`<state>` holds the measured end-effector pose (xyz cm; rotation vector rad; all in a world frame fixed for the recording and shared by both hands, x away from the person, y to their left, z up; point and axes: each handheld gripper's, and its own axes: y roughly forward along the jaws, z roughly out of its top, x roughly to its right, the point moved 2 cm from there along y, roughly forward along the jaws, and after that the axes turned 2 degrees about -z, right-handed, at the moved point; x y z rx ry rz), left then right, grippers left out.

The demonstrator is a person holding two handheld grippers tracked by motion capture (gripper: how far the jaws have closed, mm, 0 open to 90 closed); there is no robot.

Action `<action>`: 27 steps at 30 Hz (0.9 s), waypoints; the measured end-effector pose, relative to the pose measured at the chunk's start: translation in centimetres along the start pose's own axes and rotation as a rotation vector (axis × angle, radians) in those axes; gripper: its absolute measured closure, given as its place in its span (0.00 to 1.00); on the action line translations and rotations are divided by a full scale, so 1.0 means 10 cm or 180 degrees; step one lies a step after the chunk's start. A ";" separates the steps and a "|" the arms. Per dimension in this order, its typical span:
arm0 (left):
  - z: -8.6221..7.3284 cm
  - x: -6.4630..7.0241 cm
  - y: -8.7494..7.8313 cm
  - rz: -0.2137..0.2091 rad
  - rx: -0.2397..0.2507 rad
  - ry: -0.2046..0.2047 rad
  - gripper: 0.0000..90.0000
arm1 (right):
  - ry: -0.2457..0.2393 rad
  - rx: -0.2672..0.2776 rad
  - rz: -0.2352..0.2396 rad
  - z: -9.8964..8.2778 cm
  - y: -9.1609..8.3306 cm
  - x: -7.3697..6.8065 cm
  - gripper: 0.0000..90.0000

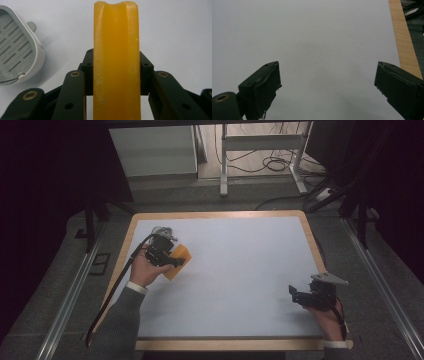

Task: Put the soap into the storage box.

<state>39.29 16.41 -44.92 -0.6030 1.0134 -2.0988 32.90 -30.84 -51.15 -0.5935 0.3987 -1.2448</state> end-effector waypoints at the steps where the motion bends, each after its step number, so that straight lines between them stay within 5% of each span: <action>1: 0.00 0.00 -0.01 0.0002 -0.0003 0.0002 0.68 | 0.0001 -0.0001 -0.0002 0.00 0.00 0.00 0.07; 27: 0.08 -0.19 -0.08 0.0046 0.0032 -0.0117 0.68 | 0.0008 -0.0003 -0.0002 0.00 0.00 0.01 0.07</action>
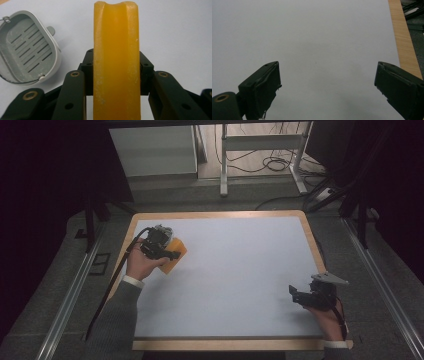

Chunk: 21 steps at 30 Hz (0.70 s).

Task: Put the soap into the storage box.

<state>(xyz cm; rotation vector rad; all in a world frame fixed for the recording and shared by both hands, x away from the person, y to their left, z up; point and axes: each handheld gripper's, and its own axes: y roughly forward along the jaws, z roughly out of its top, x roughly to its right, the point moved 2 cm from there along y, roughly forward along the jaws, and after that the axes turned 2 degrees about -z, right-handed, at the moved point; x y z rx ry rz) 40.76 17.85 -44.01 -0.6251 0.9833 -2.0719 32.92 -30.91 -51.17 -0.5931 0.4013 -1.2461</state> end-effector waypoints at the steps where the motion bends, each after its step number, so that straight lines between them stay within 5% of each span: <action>1: 0.00 -0.01 0.00 0.0007 -0.0007 0.0007 0.68 | 0.0000 0.0000 0.0000 0.00 0.00 0.00 0.07; 21: 0.07 -0.15 0.00 0.0034 0.0013 -0.0101 0.68 | 0.0008 -0.0016 -0.0004 -0.01 0.01 0.01 0.07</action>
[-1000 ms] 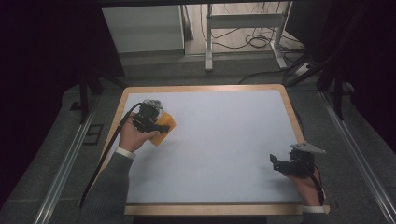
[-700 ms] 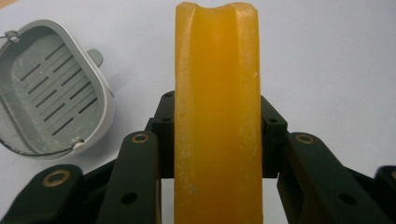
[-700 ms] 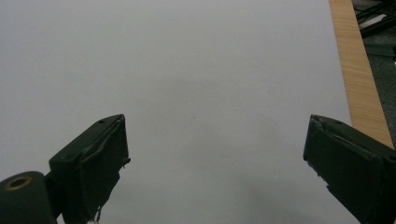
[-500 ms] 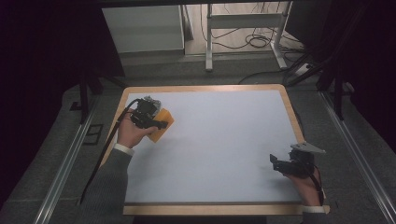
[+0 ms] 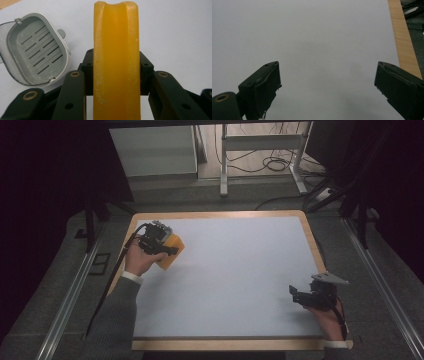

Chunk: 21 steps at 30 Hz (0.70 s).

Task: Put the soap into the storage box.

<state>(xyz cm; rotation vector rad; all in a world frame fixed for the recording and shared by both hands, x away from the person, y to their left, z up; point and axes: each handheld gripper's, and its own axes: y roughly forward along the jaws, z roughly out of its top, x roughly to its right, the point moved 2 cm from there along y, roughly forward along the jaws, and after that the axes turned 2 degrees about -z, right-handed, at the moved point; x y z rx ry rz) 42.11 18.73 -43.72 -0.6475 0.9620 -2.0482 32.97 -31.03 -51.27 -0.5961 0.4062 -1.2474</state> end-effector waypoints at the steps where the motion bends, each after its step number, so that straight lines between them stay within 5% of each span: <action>1: 0.01 -0.01 0.00 0.0002 0.0017 -0.0018 0.68 | -0.0001 0.0000 -0.0004 0.00 0.00 0.00 0.07; 21: 0.16 -0.19 0.03 0.0030 -0.0028 -0.0098 0.68 | 0.0001 -0.0007 -0.0011 0.00 0.00 0.02 0.07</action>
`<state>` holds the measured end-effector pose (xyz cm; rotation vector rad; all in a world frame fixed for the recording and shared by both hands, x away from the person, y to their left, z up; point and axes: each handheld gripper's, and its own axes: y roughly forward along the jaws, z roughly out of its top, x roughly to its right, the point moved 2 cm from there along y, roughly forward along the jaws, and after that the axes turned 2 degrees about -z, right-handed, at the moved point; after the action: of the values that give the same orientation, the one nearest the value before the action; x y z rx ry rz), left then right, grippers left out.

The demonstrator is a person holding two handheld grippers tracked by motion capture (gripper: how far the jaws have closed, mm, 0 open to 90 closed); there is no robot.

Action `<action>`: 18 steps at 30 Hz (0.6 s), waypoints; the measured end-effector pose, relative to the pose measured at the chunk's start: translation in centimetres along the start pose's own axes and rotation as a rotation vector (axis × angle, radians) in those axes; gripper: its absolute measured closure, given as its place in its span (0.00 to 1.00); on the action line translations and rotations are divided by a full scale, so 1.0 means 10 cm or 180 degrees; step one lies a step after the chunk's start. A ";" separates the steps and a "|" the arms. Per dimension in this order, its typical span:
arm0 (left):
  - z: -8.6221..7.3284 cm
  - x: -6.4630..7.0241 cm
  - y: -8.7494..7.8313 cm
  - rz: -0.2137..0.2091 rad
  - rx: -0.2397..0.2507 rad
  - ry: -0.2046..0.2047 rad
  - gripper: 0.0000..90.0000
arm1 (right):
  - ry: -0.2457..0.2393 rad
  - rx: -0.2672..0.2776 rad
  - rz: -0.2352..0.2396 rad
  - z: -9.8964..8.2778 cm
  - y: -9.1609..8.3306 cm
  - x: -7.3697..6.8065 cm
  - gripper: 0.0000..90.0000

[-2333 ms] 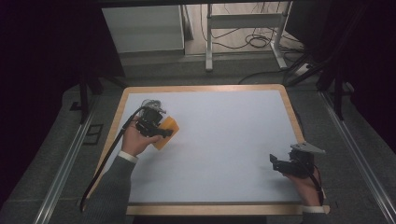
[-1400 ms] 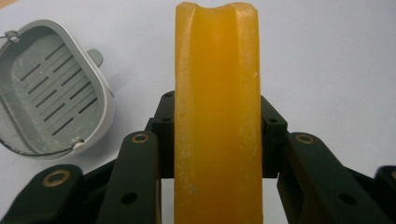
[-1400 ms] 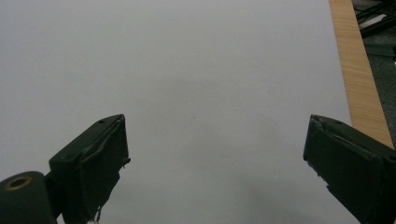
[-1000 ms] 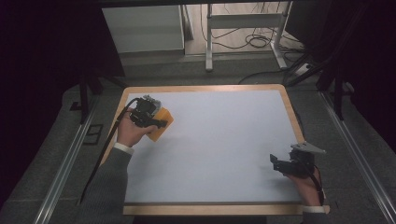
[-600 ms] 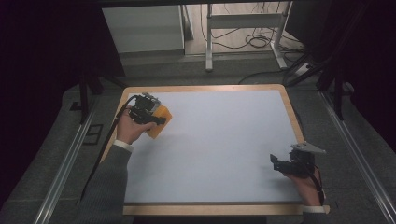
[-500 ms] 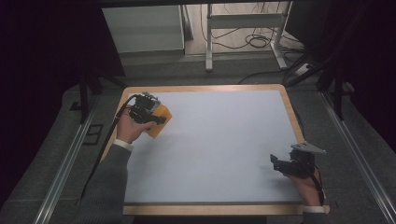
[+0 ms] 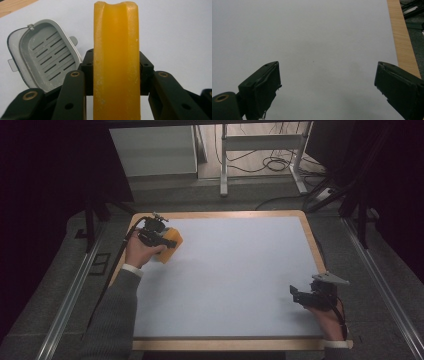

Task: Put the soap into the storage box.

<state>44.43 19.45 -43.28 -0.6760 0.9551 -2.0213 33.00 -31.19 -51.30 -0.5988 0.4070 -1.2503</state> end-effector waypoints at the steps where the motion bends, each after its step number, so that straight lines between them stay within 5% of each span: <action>1: 0.01 -0.01 0.00 -0.0010 0.0015 -0.0025 0.68 | 0.0001 0.0000 0.0000 0.00 0.00 0.00 0.07; 18: 0.14 -0.21 0.03 0.0030 0.0030 -0.0207 0.68 | 0.0009 -0.0003 -0.0005 -0.01 0.01 0.01 0.07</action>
<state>46.76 20.50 -42.97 -0.7265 0.9087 -1.9823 33.04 -31.24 -51.40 -0.5981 0.4096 -1.2527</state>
